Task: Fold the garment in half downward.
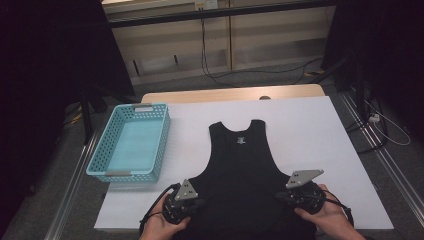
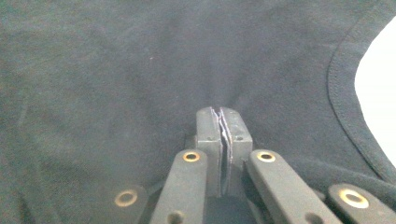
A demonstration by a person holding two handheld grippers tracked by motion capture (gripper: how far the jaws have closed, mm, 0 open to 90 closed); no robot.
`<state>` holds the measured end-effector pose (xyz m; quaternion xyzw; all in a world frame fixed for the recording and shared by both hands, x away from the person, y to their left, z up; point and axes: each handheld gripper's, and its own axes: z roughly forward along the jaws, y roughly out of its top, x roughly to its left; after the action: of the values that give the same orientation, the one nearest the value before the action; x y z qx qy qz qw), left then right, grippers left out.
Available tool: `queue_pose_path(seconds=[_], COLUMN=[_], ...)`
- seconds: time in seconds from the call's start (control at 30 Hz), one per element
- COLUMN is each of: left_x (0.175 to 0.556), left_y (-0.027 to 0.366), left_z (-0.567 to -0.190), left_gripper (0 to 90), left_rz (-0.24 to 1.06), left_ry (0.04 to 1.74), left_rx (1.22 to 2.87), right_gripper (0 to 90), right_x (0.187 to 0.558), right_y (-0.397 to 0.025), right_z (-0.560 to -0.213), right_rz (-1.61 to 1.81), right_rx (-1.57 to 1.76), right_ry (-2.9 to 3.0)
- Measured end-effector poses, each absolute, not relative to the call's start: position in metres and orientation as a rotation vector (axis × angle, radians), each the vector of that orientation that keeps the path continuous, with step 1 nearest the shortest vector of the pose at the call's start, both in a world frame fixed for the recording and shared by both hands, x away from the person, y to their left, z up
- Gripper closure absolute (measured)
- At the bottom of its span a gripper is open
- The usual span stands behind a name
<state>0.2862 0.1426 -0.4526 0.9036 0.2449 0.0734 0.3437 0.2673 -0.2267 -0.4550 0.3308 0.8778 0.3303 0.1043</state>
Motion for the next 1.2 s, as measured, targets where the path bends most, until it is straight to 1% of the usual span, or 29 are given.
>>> queue_pose_path(seconds=[0.2, 0.33, 0.4, 0.43, 0.5, 0.53, 0.6, 0.63, 0.67, 0.7, 0.73, 0.8, 0.87, 0.9, 0.93, 1.03, 1.1, 1.13, 1.2], left_x=[0.277, 0.27, 0.264, 0.263, 0.269, 0.272, 0.276, 0.278, 0.28, 0.283, 0.288, 0.298, 0.307, 0.312, 0.317, 0.331, 0.341, 0.348, 0.356], left_y=[0.146, 0.149, 0.15, 0.151, 0.154, 0.154, 0.154, 0.154, 0.154, 0.153, 0.153, 0.149, 0.146, 0.144, 0.142, 0.133, 0.128, 0.126, 0.123], left_z=[-0.451, -0.449, -0.448, -0.449, -0.453, -0.452, -0.451, -0.45, -0.449, -0.449, -0.449, -0.449, -0.448, -0.446, -0.445, -0.438, -0.435, -0.433, -0.432], left_gripper=[89.4, 89.4, 89.3, 89.1, 87.1, 82.6, 67.6, 62.3, 59.8, 55.3, 49.9, 43.7, 34.0, 29.7, 27.2, 16.9, 10.2, 8.6, 8.3], left_rz=[0.169, 0.126, 0.078, 0.083, 0.067, 0.084, 0.117, 0.118, 0.118, 0.135, 0.119, 0.167, 0.184, 0.194, 0.222, 0.272, 0.313, 0.319, 0.335], left_ry=[0.648, 0.648, 0.638, 0.618, 0.661, 0.686, 0.692, 0.697, 0.706, 0.731, 0.734, 0.74, 0.758, 0.757, 0.754, 0.757, 0.774, 0.771, 0.772], left_rx=[2.337, 2.345, 2.342, 2.337, 2.317, 2.304, 2.276, 2.272, 2.266, 2.252, 2.249, 2.258, 2.225, 2.212, 2.2, 2.15, 2.13, 2.119, 2.107], right_gripper=[88.1, 88.0, 87.7, 87.2, 83.3, 80.0, 71.2, 67.2, 65.6, 62.5, 58.7, 53.8, 49.9, 45.9, 42.3, 42.7, 41.0, 40.5, 39.2], right_x=[0.255, 0.248, 0.244, 0.243, 0.242, 0.244, 0.247, 0.248, 0.25, 0.252, 0.254, 0.261, 0.27, 0.274, 0.279, 0.295, 0.306, 0.312, 0.323], right_y=[-0.224, -0.224, -0.225, -0.225, -0.226, -0.226, -0.226, -0.227, -0.228, -0.228, -0.229, -0.23, -0.233, -0.235, -0.236, -0.24, -0.241, -0.242, -0.242], right_z=[-0.452, -0.453, -0.452, -0.452, -0.452, -0.452, -0.452, -0.451, -0.45, -0.449, -0.448, -0.445, -0.443, -0.442, -0.441, -0.438, -0.435, -0.434, -0.432], right_rz=[0.973, 0.988, 1.006, 1.014, 1.027, 1.038, 1.056, 1.069, 1.092, 1.115, 1.131, 1.152, 1.163, 1.172, 1.181, 1.202, 1.21, 1.207, 1.201], right_rx=[0.928, 0.926, 0.923, 0.923, 0.919, 0.922, 0.931, 0.946, 0.949, 0.954, 0.967, 0.982, 0.998, 1.01, 1.024, 1.029, 1.015, 1.018, 1.036], right_ry=[2.622, 2.633, 2.637, 2.639, 2.637, 2.625, 2.605, 2.587, 2.569, 2.546, 2.525, 2.492, 2.478, 2.465, 2.447, 2.414, 2.391, 2.382, 2.361])
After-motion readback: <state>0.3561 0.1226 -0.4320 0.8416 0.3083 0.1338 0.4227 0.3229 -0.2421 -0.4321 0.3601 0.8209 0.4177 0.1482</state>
